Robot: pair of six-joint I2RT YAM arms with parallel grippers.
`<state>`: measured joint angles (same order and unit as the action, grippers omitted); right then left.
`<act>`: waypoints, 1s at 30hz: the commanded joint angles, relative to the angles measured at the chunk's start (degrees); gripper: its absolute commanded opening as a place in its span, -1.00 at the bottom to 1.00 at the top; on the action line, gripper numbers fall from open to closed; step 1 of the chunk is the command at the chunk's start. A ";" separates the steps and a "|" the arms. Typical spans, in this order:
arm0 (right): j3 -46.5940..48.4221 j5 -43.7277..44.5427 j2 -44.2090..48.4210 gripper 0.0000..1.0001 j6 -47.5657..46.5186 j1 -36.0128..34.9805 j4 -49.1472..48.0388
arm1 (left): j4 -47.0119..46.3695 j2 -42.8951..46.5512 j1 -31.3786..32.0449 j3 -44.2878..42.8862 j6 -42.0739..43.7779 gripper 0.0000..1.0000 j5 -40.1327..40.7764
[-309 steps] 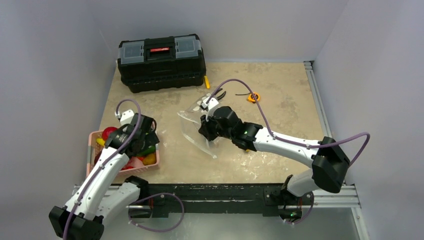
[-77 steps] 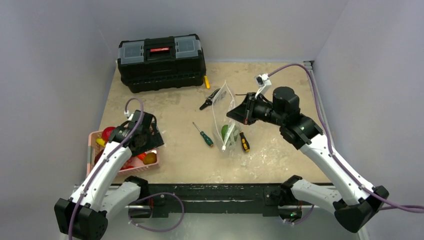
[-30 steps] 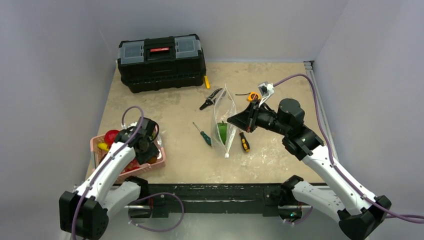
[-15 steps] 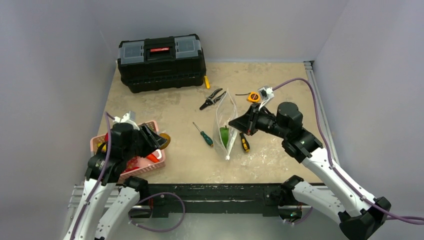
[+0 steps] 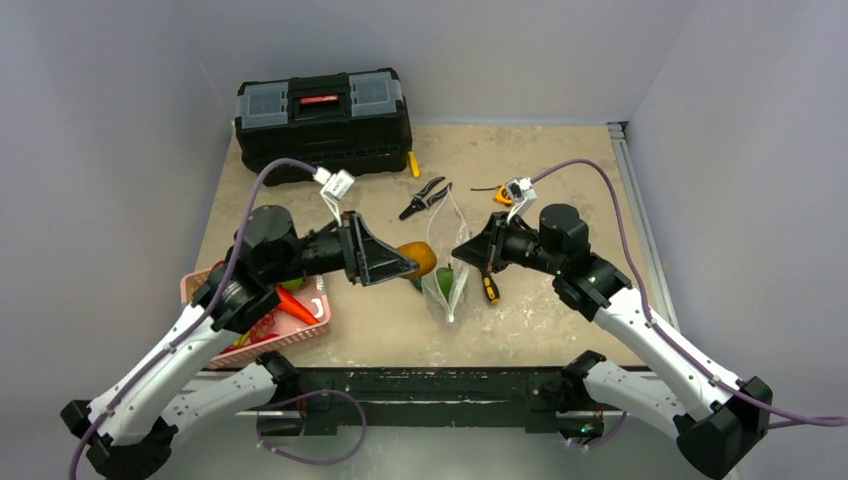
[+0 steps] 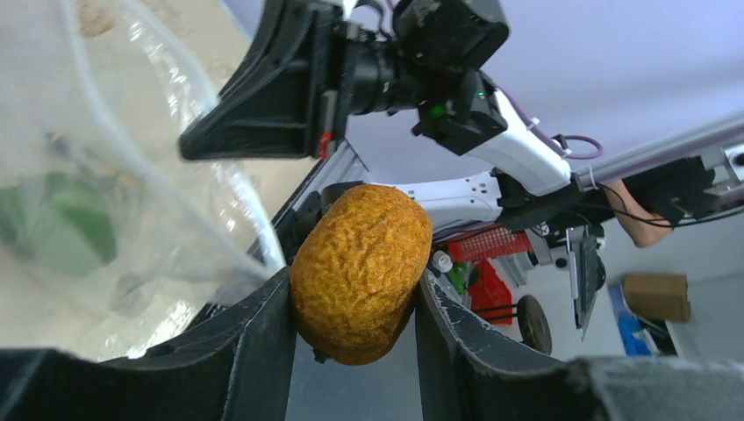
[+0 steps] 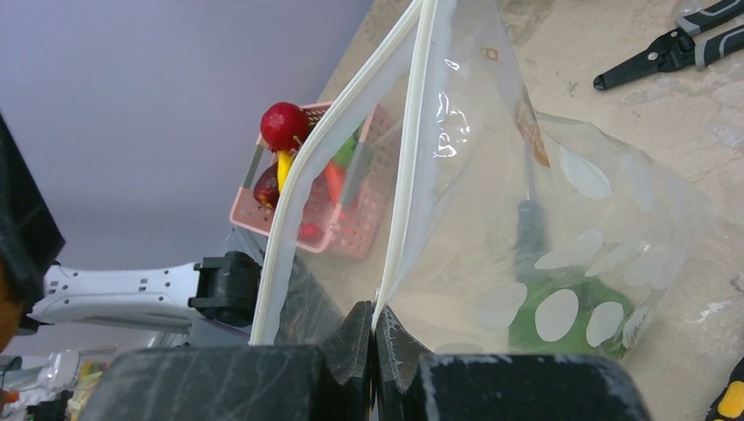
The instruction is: Place the food in the zip-top bag and seal the zipper
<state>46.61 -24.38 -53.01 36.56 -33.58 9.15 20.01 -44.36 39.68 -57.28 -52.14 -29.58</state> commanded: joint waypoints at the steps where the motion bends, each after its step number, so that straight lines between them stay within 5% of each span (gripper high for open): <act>1: 0.16 2.17 0.28 -1.00 1.75 -1.23 -3.31 | -8.26 -7.24 2.99 -6.10 2.23 -0.36 -0.52; 9: 1.38 4.77 0.15 -1.00 2.95 -3.99 -2.37 | -4.62 -18.31 3.25 -11.61 2.39 -0.33 4.10; 20: 2.20 7.19 -0.04 -1.00 3.40 -6.91 -2.27 | 12.47 -22.83 3.33 -15.94 10.61 -0.29 17.17; 30: 3.48 7.78 -0.34 -1.00 3.59 -7.79 -2.48 | 18.83 -26.25 3.83 -20.74 14.27 0.05 21.28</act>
<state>46.92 -18.26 -53.41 39.70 -40.99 9.17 36.45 -70.13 43.00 -74.08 -41.04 -11.09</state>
